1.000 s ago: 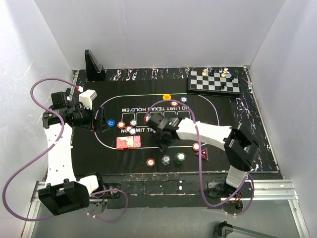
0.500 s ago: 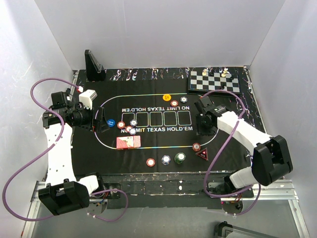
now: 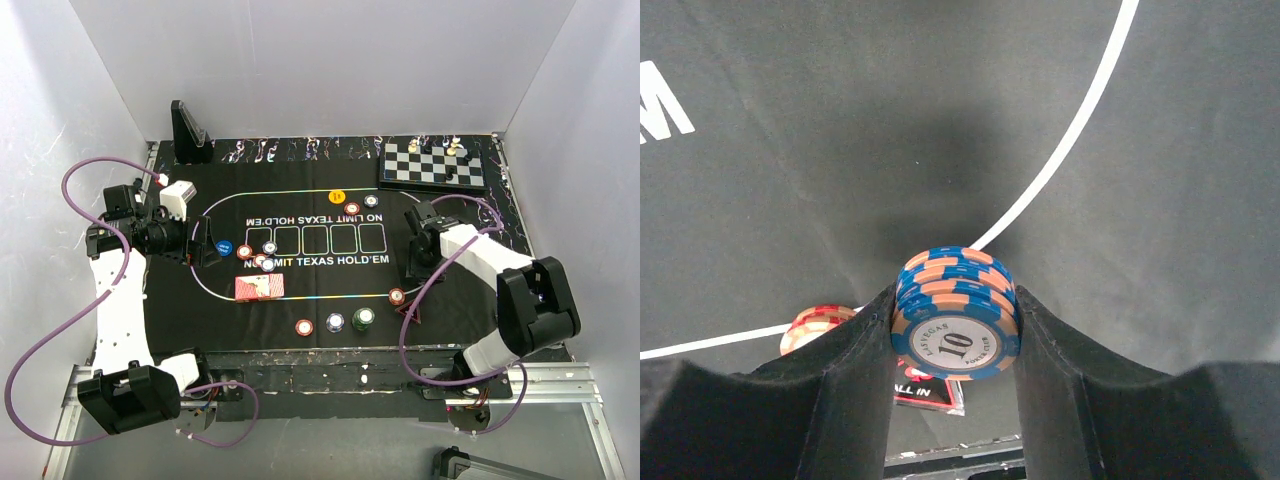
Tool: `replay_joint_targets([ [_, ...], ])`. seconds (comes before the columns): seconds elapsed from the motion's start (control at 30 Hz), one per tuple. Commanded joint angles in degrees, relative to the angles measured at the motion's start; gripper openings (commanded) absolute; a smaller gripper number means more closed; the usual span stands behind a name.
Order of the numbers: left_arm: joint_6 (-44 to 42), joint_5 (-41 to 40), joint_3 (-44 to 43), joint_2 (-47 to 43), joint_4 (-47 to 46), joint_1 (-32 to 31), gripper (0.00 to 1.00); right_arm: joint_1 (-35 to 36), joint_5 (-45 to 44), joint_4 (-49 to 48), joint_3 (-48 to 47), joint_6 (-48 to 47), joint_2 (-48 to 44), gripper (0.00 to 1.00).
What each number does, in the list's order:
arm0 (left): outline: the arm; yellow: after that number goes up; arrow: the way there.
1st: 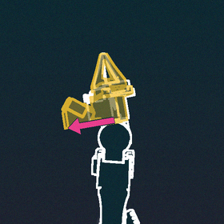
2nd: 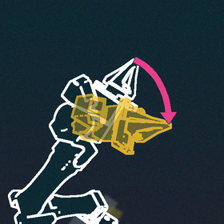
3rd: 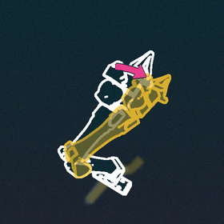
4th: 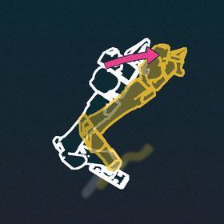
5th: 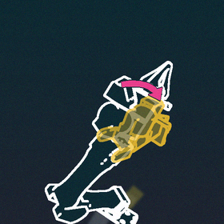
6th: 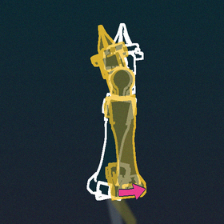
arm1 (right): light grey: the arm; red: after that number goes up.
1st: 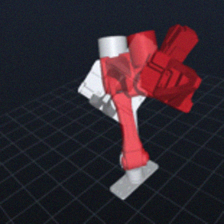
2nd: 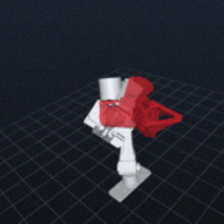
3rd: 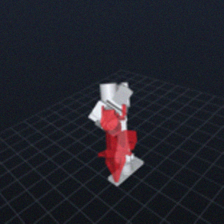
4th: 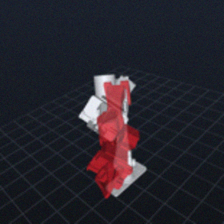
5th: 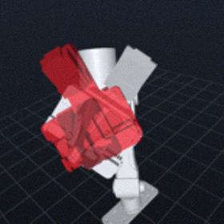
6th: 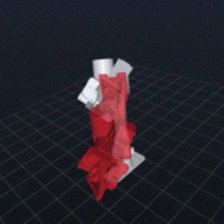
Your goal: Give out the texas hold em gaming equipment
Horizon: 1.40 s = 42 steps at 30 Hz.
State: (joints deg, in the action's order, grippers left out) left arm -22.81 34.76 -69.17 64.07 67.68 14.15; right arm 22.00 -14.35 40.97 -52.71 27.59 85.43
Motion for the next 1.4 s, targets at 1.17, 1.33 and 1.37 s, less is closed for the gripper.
replay_joint_targets([
  [1.17,-0.31,1.54,-1.32,-0.09,-0.27,0.26,1.0,9.62,1.16,8.95,-13.38,2.03,-7.9,0.82],
  [1.33,-0.13,1.62,-1.41,0.26,-0.44,0.17,1.0,21.4,2.04,11.23,-15.23,2.55,-8.17,0.87],
  [1.37,-0.13,1.62,-1.41,0.35,-0.36,0.17,1.0,23.07,2.22,11.41,-15.14,3.16,-8.0,0.87],
])
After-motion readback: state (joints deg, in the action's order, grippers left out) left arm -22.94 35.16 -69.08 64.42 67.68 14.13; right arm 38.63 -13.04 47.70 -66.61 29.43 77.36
